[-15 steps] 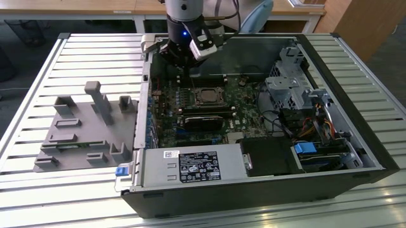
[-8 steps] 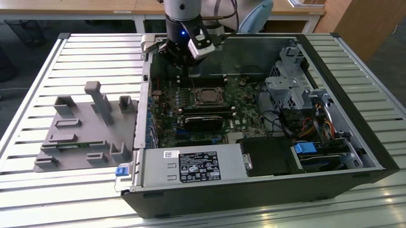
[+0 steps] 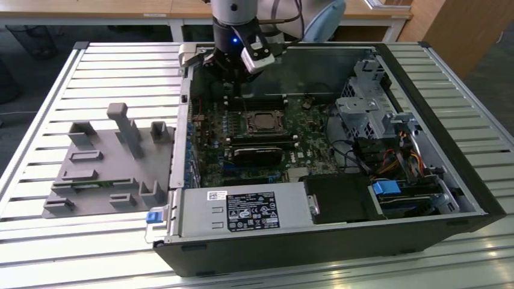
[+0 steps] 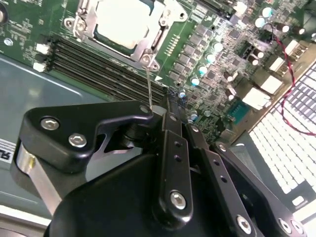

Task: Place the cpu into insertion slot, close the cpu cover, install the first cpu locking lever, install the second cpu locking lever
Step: 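Install the first cpu locking lever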

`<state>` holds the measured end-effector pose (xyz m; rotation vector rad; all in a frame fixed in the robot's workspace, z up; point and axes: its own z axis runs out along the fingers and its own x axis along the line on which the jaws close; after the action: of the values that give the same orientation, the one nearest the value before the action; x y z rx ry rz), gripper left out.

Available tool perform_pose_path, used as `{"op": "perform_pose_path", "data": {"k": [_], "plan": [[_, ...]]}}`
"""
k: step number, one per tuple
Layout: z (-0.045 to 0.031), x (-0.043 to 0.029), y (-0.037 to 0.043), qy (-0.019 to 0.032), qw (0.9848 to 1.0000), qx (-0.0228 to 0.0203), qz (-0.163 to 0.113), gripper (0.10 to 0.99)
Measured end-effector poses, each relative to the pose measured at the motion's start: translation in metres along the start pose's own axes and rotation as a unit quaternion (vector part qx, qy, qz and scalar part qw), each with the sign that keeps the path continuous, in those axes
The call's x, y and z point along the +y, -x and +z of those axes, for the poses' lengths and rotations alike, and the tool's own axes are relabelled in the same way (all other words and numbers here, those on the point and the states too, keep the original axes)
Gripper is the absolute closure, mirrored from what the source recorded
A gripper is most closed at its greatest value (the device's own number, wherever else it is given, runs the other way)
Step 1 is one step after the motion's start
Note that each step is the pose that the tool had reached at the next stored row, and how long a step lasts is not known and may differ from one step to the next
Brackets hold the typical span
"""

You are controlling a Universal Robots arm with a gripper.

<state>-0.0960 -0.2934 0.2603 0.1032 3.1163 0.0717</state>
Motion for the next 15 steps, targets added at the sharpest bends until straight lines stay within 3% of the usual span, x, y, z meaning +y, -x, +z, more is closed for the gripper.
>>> {"op": "perform_pose_path", "data": {"k": [9,15], "plan": [[0.0023,0.0019,0.0219,0.0,1.0,0.0,0.0,0.98],[0.0039,0.0025,0.0311,0.0,1.0,0.0,0.0,0.98]]}}
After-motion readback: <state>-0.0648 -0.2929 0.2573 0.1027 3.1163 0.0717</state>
